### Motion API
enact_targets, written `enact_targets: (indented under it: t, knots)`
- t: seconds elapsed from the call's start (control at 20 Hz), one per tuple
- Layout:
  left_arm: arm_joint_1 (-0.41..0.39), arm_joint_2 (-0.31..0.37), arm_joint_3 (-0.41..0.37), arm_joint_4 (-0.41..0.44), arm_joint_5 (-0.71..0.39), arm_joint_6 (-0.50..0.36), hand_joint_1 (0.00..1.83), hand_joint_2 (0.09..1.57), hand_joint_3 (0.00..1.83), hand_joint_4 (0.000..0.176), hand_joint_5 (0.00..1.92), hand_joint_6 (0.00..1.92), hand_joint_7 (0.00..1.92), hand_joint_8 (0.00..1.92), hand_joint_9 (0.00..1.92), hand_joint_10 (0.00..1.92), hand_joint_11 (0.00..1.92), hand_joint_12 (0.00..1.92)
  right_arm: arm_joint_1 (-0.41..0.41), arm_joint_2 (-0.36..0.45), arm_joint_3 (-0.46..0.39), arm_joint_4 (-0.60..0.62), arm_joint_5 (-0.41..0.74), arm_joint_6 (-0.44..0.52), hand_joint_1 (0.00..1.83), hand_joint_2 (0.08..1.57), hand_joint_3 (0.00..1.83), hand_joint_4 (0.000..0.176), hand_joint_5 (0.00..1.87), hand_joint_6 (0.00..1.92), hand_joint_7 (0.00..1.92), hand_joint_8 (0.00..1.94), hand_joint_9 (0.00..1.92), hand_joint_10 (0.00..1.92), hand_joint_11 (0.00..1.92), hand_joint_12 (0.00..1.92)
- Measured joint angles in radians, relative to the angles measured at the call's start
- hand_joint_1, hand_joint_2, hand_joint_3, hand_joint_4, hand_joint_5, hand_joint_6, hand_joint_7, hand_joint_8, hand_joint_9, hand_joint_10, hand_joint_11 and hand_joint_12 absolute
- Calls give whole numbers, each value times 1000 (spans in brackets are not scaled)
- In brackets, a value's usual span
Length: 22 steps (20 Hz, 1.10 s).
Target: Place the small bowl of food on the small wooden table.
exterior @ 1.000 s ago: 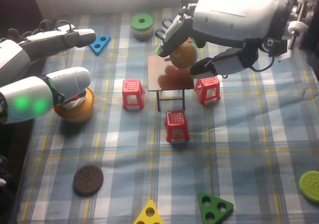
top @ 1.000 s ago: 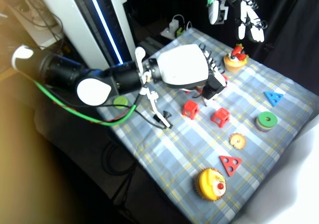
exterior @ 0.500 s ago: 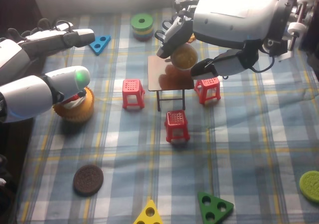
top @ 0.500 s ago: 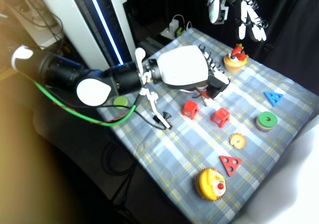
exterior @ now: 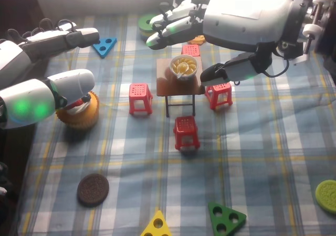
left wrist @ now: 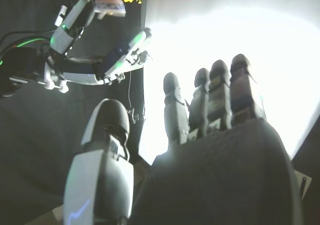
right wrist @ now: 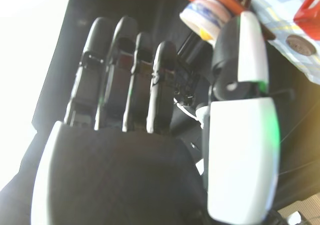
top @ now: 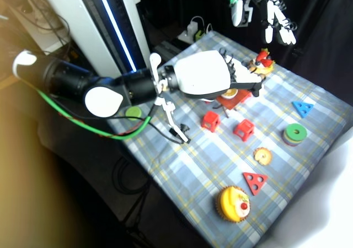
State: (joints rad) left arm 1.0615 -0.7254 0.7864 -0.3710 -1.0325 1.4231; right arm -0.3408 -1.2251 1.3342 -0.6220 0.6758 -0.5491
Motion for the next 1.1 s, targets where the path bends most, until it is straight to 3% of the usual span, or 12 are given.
enact_targets:
  t: [0.2,0.3,0.35,0.45,0.5,0.65,0.75,0.85,0.9,0.95,1.0,1.1]
  knots:
    - [0,0,0,0,0,-3,452,1234,0,93,418,5,146,3,90,2,54,72,2,0,-3,0,0,0,1171,891,1,45,541,0,489,1,567,1,166,1075]
    - [0,0,0,-2,0,-3,385,1245,0,113,383,2,166,0,123,1,8,208,2,2,-13,0,0,0,1097,913,1,8,509,0,487,0,558,0,211,970]
    - [0,0,0,-1,-6,-3,332,1248,0,118,355,0,130,0,92,0,1,196,2,15,-24,-4,-1,0,919,937,3,0,507,0,506,2,571,4,177,1078]
    - [0,0,0,-12,-19,-5,343,1223,0,123,316,0,140,0,92,0,0,269,2,45,-36,-6,9,0,898,951,3,0,497,1,522,3,547,0,146,1008]
    - [0,1,0,-20,-28,-7,374,1217,0,104,330,7,156,5,97,3,0,267,2,65,-42,11,19,-1,945,935,0,0,501,1,536,2,555,2,134,952]
    - [-1,9,-1,-19,-72,-11,372,1217,0,85,328,1,131,1,92,5,0,156,-2,154,-73,65,77,-1,1063,951,3,0,464,0,484,0,510,0,112,858]
    - [2,24,-11,-16,-112,-24,415,1203,0,79,333,2,120,2,75,1,0,102,-45,204,-90,134,150,-1,1180,973,1,0,450,0,461,0,501,1,283,768]
    - [9,32,-11,-15,-146,-41,444,1221,0,109,309,0,159,1,90,0,0,169,-89,244,-113,156,184,-11,1089,913,0,40,478,2,494,2,520,4,225,635]
    - [17,32,-11,-17,-162,-54,442,1232,2,107,301,0,154,0,79,0,0,159,-109,260,-126,176,202,-19,1100,909,0,49,473,1,499,0,509,0,215,565]
    - [27,32,-13,-20,-182,-82,482,1218,0,89,334,2,198,3,105,3,0,211,-150,290,-150,228,246,-40,1141,930,8,19,483,5,521,7,519,5,202,547]
    - [33,35,-13,-19,-198,-108,523,1208,2,82,317,10,203,4,143,0,0,505,-191,314,-168,277,289,-68,1163,988,6,9,462,1,530,4,513,1,202,561]
    - [51,39,-13,-21,-263,-162,581,1217,3,54,298,4,223,4,143,1,0,316,-288,354,-206,402,394,-122,1078,1067,0,0,437,0,542,0,544,3,198,639]
